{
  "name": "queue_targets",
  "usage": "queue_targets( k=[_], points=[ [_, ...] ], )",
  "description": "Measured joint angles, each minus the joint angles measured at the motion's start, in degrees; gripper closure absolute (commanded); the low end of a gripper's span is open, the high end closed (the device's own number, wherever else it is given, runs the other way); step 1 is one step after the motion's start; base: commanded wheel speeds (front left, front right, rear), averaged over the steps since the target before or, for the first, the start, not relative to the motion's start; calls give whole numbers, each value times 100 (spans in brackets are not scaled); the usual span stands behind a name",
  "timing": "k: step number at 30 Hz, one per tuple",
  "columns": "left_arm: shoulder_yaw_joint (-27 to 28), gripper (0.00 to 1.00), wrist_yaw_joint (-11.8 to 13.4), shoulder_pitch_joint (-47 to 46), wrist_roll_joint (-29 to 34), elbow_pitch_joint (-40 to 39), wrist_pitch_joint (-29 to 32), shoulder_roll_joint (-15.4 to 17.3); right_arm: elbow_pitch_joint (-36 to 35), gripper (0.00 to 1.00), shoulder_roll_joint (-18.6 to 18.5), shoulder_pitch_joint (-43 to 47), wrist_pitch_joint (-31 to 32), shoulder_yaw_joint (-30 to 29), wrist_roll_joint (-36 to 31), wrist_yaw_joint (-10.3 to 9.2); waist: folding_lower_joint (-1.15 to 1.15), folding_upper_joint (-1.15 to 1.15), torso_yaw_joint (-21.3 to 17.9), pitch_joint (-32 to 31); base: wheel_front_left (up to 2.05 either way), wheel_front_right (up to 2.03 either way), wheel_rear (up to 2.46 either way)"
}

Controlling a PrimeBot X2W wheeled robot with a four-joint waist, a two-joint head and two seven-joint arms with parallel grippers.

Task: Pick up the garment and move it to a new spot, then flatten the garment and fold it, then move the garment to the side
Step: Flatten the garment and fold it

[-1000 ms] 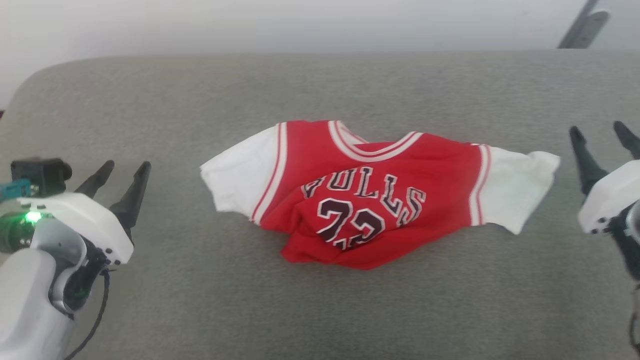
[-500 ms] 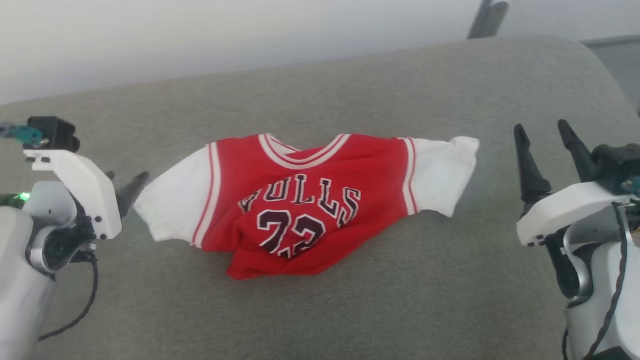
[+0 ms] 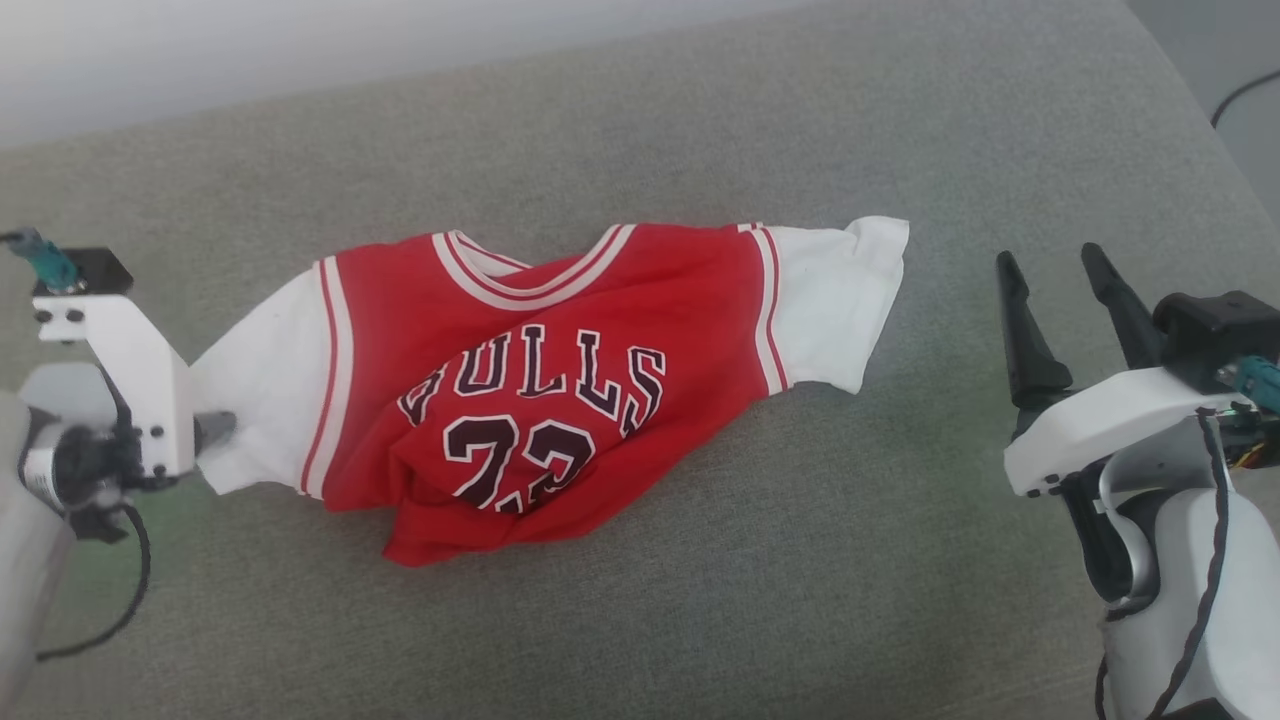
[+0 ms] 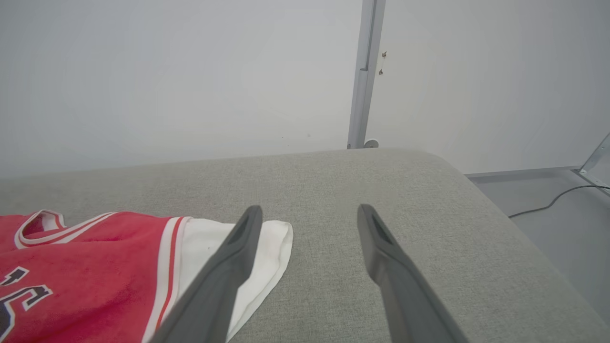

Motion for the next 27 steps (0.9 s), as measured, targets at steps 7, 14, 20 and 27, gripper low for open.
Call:
queue_targets(
  k=[7,14,20,27],
  points=[
    [-60,0,-107,-455,75,578,-2,-123,9,0,23,-18,234,158,94,0,0,0,-76,257,0,0,0],
    [-172,100,-380,-885,87,1014,-78,-264,215,0,-177,-323,902,274,372,0,0,0,29,446,0,0,0],
    [-312,100,-527,-1199,122,1191,-204,-511,565,0,-459,-793,1634,337,566,0,0,1,281,616,0,0,0],
    [-461,100,-627,-1580,135,1334,-435,-828,1203,0,-677,-1384,2576,350,651,1,0,1,643,852,0,0,0]
  ],
)
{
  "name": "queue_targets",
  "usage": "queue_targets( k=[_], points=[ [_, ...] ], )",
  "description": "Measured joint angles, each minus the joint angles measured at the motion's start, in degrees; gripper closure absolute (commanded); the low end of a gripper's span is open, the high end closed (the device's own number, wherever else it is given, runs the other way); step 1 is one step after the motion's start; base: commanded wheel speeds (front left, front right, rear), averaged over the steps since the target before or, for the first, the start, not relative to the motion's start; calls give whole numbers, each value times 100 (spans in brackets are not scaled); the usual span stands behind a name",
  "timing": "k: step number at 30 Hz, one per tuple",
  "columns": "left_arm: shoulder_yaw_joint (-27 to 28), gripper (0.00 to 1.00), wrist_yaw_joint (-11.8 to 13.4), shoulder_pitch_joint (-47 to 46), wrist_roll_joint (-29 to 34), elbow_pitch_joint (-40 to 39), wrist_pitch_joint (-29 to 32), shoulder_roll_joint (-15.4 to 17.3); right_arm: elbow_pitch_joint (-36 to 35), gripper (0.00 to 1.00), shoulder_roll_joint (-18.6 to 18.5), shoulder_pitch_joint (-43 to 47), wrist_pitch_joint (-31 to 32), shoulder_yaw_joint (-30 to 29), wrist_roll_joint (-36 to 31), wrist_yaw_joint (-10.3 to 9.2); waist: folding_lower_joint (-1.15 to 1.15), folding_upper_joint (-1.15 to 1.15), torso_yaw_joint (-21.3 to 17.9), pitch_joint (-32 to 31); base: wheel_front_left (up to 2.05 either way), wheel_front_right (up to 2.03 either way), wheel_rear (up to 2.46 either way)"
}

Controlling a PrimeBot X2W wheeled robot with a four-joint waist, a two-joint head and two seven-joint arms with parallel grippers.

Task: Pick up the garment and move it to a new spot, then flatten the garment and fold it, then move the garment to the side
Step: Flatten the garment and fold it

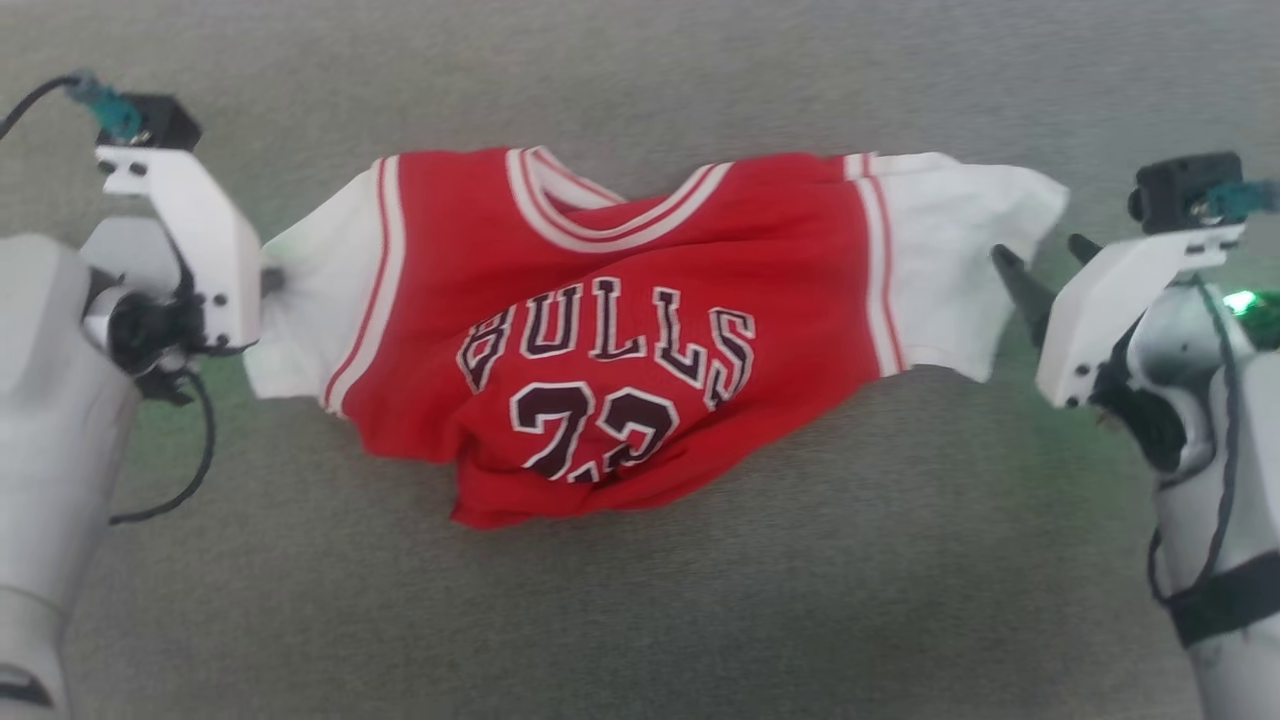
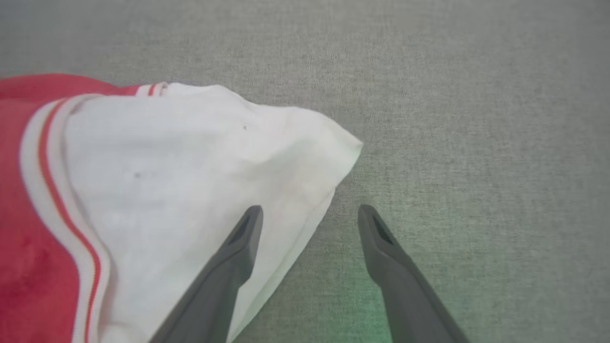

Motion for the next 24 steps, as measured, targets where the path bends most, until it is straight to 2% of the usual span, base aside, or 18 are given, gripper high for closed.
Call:
queue_targets(
  k=[10,11,12,18,24],
  points=[
    [-154,100,-66,-354,-120,164,-282,-335,814,0,-71,-788,1378,-312,-51,-2,0,0,431,294,0,0,0],
    [-163,100,-74,-374,-147,187,-312,-360,858,24,-102,-845,1518,-307,-86,-2,0,0,460,306,0,0,0],
    [-189,100,-74,-387,-178,197,-342,-376,890,100,-130,-894,1627,-294,-154,-1,0,0,485,313,0,0,0],
    [-281,100,-78,-439,-324,350,-516,-475,991,100,-160,-1039,1642,-341,-238,-1,0,0,583,193,0,0,0],
    [-433,100,-49,-536,-360,448,-716,-538,903,100,-197,-1252,1140,-475,-253,-1,0,-1,693,-307,0,0,0]
  ],
)
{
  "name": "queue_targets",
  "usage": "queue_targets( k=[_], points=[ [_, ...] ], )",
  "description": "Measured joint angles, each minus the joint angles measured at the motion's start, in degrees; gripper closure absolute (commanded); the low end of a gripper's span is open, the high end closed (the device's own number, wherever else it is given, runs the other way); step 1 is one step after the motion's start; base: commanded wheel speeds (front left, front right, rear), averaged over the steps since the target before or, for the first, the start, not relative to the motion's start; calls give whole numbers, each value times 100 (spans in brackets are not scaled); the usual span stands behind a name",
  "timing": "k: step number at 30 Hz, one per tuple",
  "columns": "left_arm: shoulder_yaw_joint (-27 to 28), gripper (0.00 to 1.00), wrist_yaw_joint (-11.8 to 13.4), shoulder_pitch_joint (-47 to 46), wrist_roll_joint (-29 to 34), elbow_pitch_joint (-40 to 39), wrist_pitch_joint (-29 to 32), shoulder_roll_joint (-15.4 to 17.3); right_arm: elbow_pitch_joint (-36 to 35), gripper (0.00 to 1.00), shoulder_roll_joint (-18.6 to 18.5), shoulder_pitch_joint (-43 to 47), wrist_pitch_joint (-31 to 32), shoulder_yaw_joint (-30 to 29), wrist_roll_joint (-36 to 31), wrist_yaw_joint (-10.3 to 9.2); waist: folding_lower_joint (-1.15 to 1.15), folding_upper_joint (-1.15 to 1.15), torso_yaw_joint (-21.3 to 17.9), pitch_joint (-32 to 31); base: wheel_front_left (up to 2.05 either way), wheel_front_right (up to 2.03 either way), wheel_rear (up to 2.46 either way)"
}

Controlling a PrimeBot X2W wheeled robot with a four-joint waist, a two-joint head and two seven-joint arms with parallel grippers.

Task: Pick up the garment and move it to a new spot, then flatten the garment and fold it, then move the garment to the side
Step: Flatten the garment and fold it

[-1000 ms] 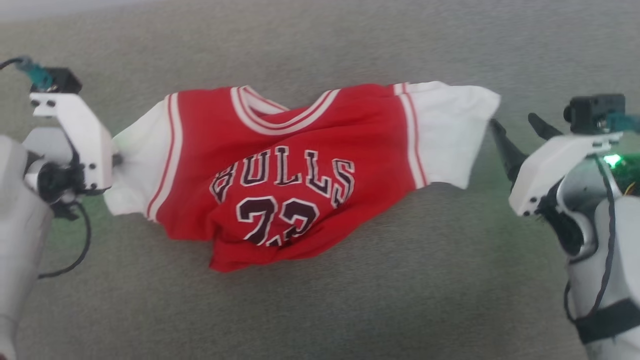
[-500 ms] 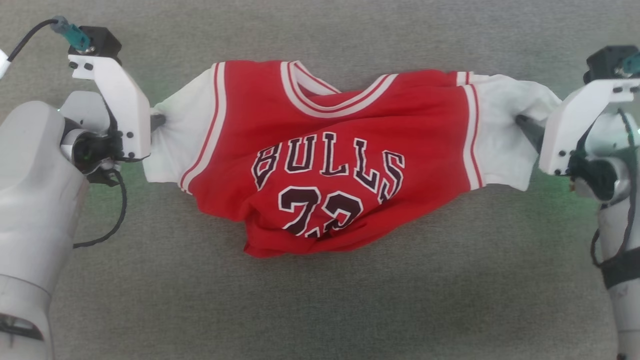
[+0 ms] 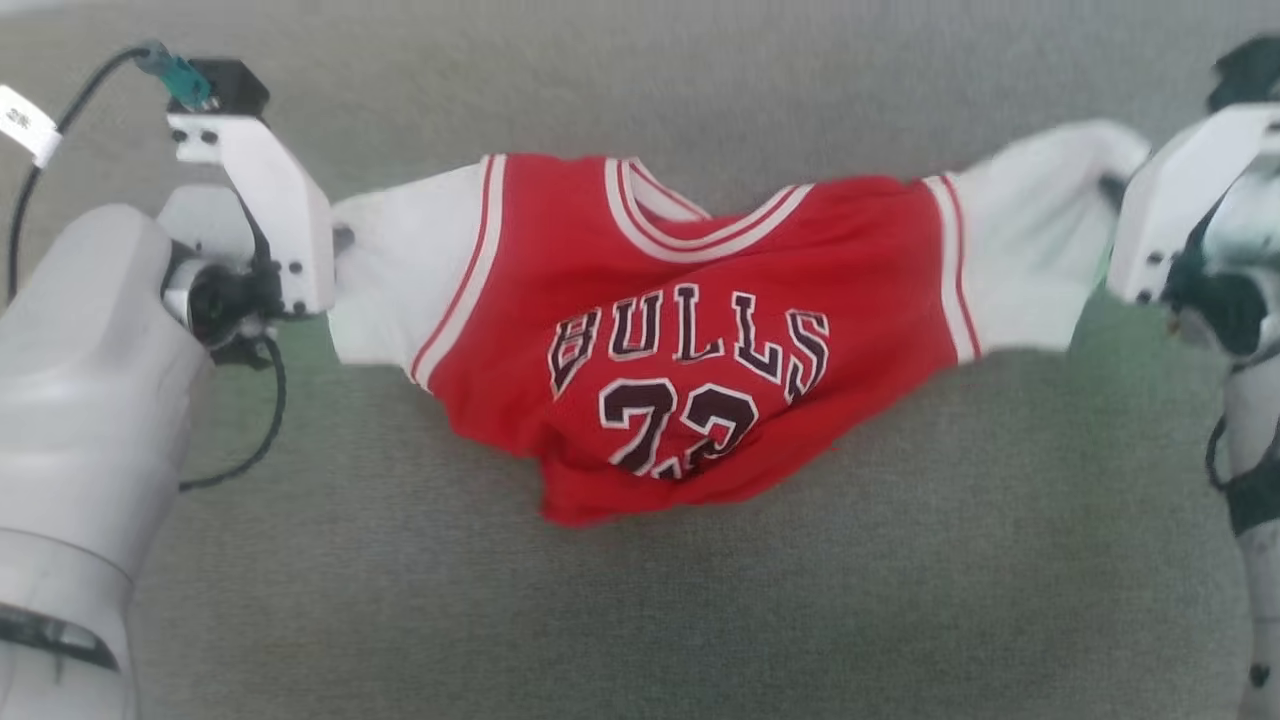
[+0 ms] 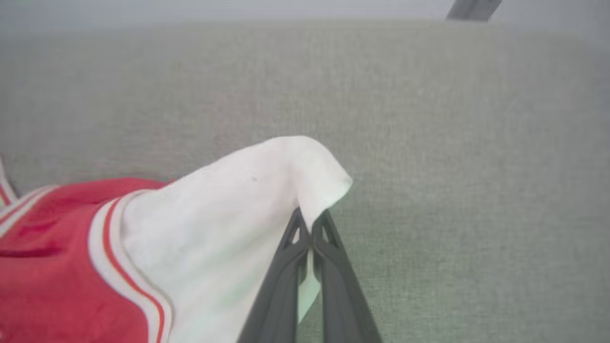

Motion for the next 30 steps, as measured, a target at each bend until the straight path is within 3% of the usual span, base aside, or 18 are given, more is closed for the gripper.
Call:
queue_targets(
  k=[14,22,30],
  points=[
    [-105,100,8,-927,-20,-520,-8,103,-575,100,-38,-737,-438,421,220,0,0,0,252,-1312,0,0,0],
    [-12,100,229,-1363,-38,-855,172,216,-703,100,-48,-1161,-539,583,377,0,0,0,365,-1886,0,0,0],
    [3,100,390,-1478,-37,-1056,308,361,-505,100,-71,-1474,-721,749,371,0,0,0,421,-2035,0,0,0]
  ],
)
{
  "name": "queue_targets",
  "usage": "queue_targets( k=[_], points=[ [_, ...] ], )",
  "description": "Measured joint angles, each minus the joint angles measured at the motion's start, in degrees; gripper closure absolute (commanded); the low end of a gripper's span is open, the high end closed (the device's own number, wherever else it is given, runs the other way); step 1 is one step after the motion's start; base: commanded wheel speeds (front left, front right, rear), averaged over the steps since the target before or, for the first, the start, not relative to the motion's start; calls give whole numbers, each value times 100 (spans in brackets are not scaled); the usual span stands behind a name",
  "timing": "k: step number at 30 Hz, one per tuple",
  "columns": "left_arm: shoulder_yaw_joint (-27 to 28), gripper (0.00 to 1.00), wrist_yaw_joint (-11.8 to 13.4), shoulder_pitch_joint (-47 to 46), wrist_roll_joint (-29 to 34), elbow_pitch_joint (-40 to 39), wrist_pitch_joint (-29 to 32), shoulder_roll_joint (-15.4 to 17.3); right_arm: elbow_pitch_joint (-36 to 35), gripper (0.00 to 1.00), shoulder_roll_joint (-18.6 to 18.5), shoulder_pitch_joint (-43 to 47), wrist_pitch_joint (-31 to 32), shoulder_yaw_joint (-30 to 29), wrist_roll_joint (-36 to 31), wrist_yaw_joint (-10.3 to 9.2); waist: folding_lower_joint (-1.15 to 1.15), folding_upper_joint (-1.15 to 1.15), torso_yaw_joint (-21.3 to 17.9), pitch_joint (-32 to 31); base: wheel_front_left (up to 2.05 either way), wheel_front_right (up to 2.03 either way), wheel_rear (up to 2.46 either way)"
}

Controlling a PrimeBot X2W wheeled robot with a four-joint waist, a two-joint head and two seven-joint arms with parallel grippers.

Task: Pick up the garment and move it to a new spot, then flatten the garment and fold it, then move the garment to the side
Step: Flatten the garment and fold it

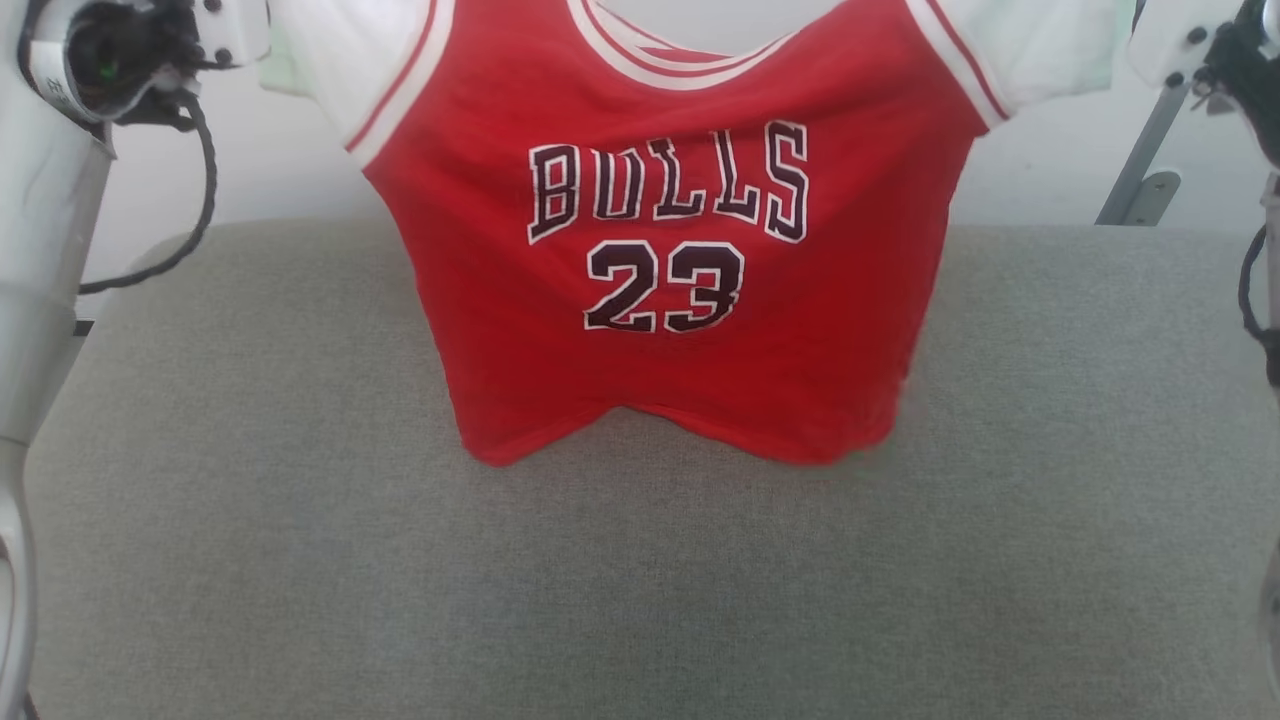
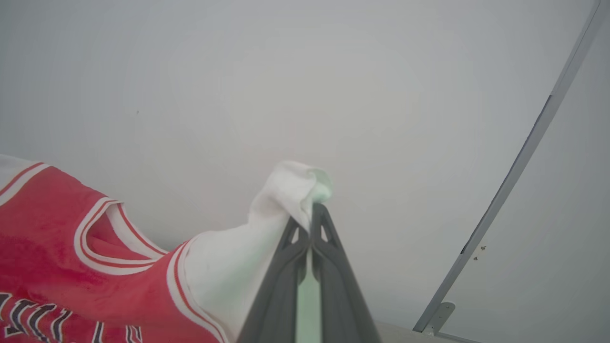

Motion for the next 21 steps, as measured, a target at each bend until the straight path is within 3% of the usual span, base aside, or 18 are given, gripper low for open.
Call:
queue_targets(
  k=[9,21],
  points=[
    [35,100,76,-338,167,-19,-492,53,645,100,-2,-716,-901,116,-344,0,0,0,-25,450,0,0,0],
    [144,100,-44,-1897,793,525,-2348,-35,2041,100,100,-2527,-3260,78,-1535,0,0,0,-115,1843,0,0,0]
  ],
)
